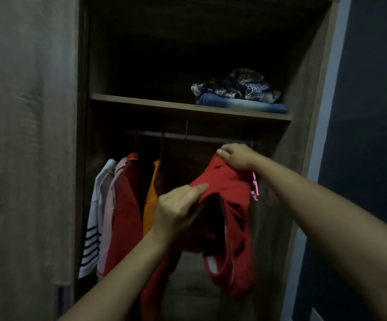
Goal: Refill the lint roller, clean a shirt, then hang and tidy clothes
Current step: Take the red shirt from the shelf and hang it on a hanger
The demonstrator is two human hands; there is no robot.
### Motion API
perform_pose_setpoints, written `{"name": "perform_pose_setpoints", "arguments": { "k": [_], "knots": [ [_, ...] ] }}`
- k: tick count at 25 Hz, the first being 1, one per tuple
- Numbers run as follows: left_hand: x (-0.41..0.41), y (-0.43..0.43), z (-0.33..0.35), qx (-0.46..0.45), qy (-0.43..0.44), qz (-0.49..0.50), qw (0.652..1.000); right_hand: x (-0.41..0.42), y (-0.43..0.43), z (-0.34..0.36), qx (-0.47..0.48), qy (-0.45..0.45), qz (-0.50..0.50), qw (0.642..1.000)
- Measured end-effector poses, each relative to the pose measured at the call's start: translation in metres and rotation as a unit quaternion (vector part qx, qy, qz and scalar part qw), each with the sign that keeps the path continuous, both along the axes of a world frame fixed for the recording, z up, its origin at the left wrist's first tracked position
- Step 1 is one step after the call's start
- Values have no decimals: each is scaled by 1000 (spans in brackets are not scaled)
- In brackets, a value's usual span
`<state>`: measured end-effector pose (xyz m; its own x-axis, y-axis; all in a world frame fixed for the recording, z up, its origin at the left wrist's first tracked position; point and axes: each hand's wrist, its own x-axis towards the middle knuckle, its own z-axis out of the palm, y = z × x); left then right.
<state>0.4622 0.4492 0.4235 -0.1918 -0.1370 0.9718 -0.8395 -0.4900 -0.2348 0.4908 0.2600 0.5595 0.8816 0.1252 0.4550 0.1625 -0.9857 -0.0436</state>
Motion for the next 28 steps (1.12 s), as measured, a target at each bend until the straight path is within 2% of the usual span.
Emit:
{"name": "perform_pose_setpoints", "arguments": {
  "k": [2, 4, 6, 10, 14, 16, 18, 20, 21, 24, 25, 28],
  "knots": [
    [-2, -7, 19, -8, 72, -1, 997, 0, -4, -23, -8, 72, 7, 997],
    [-1, -15, 34, -31, 162, 0, 986, -1, -15, -37, 83, 119, 16, 989],
    [3, -24, 42, -51, 234, 7, 971, -11, -25, -43, 185, 112, 34, 976],
    [12, -41, 34, -21, 344, 15, 939, -32, -35, -55, 264, 58, 55, 961],
    [13, -48, 31, -75, 378, -1, 923, -54, -26, -77, 395, 105, 102, 907],
    [14, -49, 41, -84, 376, 15, 923, -57, -16, -91, 368, 110, 126, 915],
    [19, -48, 49, -85, 386, 29, 918, -56, -9, -100, 300, 70, 125, 943],
    [27, -42, 53, -101, 398, 36, 911, -57, -13, -104, 209, 61, 78, 973],
    [31, -37, 53, -112, 404, 41, 907, -58, -19, -107, 180, 86, 47, 979],
    [51, -18, 46, -118, 447, 47, 886, -68, -38, -122, 160, 219, 5, 962],
    [59, -10, 42, -99, 468, 54, 877, -72, -44, -123, 154, 226, 12, 962],
    [73, 13, 30, 20, 536, 76, 841, -84, -63, -112, 204, 150, 72, 965]
  ]
}}
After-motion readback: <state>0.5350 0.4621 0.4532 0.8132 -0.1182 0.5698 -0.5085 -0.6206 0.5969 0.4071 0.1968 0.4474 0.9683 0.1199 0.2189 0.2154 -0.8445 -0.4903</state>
